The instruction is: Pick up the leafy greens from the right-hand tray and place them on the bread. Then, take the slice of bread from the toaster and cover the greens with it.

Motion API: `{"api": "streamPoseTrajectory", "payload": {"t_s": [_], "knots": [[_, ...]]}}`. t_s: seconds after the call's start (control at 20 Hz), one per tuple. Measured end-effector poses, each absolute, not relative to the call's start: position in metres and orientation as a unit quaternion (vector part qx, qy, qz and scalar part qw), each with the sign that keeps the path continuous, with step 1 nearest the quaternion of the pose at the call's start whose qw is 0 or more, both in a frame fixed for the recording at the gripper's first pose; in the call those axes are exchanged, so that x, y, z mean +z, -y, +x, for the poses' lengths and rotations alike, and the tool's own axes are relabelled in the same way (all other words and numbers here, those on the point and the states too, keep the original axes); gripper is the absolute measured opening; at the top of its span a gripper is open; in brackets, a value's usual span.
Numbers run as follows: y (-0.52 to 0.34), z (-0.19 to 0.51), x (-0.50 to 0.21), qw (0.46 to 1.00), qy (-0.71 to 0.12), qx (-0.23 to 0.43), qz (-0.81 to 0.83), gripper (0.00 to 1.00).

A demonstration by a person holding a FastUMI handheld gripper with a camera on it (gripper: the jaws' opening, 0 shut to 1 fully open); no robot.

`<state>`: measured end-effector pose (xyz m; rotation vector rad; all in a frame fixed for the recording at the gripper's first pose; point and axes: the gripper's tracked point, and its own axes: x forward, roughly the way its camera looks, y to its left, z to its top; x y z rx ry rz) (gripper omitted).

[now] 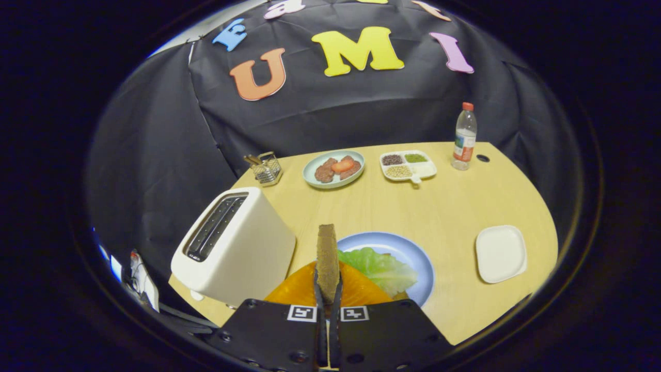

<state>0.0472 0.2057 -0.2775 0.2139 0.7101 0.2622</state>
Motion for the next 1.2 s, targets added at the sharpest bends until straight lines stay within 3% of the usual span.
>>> {"api": "streamPoseTrajectory", "payload": {"t_s": [0.3, 0.8, 0.9, 1.05, 1.2], "knots": [[-0.181, 0.056, -0.304, 0.923, -0.347, 0.133, 0.098, 0.04], [-0.129, 0.071, -0.343, 0.925, -0.360, 0.093, 0.076, 0.53], [-0.123, 0.074, -0.339, 0.930, -0.350, 0.089, 0.068, 0.75], [-0.108, 0.081, -0.307, 0.947, -0.308, 0.079, 0.040, 0.92], [-0.089, 0.084, -0.248, 0.968, -0.244, 0.054, 0.023, 0.97]]}}
